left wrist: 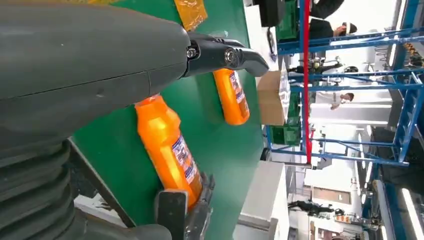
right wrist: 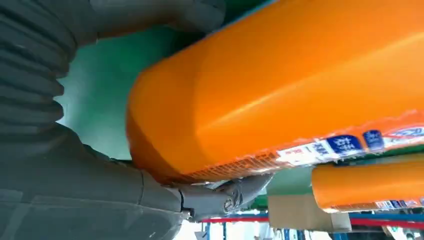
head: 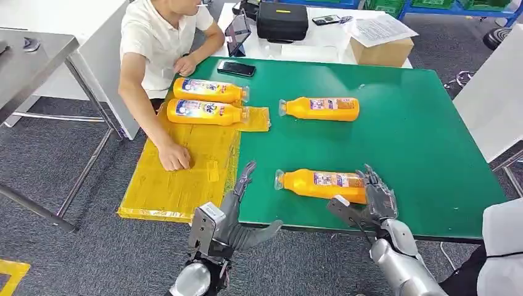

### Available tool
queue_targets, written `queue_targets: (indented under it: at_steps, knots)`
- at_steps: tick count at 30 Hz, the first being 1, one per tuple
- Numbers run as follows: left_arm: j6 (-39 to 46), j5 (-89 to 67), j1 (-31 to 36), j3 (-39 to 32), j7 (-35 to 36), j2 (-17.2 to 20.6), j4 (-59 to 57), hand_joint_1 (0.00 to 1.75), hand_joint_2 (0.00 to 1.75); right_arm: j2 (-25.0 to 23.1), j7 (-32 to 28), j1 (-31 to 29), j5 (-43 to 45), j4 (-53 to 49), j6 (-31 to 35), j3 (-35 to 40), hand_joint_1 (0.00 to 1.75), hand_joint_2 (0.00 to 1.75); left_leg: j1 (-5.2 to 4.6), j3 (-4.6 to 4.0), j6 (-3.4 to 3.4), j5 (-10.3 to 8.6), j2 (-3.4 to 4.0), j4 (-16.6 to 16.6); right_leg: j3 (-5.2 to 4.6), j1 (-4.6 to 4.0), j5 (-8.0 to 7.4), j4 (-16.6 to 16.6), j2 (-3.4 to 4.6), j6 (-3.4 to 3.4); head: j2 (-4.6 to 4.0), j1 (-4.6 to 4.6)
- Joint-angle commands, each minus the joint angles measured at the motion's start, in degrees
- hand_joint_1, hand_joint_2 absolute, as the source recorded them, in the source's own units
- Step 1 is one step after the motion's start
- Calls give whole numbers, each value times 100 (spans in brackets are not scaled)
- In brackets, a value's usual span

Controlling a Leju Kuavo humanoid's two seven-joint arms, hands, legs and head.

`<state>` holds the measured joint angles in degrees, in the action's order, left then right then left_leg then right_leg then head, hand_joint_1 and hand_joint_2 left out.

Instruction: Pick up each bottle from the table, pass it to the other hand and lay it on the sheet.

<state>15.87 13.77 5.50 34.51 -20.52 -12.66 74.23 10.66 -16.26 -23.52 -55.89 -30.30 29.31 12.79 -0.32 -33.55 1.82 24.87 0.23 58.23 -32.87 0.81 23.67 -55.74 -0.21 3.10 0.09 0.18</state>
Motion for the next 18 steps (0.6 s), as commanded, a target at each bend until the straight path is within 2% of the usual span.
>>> queue_targets:
  at_steps: [1,8,10,11,14,15,18]
  knots:
    - [-14,75,347,71,33,102,-427,0,175,5,-27,-12,-170,753,-223,121,175,175,6,-19,-14,-18,-29,-10,-9,-6,-8,11,-26,-15,0,0]
    - [-20,109,345,43,-8,104,-426,0,175,-33,-261,154,-145,744,9,107,175,175,7,-7,-9,-13,-31,-13,6,-8,-1,12,-25,-9,0,0]
    - [-21,111,355,39,-10,104,-428,0,175,-22,-292,155,-146,763,-38,118,175,175,8,-5,-8,-11,-26,-15,24,-9,-3,16,-21,-7,0,0]
    - [-21,119,366,30,-15,100,-430,0,175,1,-336,168,-134,754,-50,122,175,175,7,2,-6,-8,-24,-14,66,-8,-3,15,-19,-2,0,-2]
    - [-20,145,375,15,-49,90,-442,0,175,9,-443,182,-101,731,-12,100,175,175,9,-2,-7,-11,-29,-10,65,-9,-4,12,-25,-3,0,0]
    - [12,159,368,-10,-89,77,-437,0,175,2,-523,197,-70,702,27,82,175,175,11,-11,-11,-14,-33,-10,58,-11,-6,14,-28,-6,0,0]
    - [280,53,267,-131,-448,37,-303,0,175,-251,-1338,385,839,299,-173,-433,175,175,10,-7,-7,-10,-27,-3,27,-10,-1,7,-23,-3,0,0]
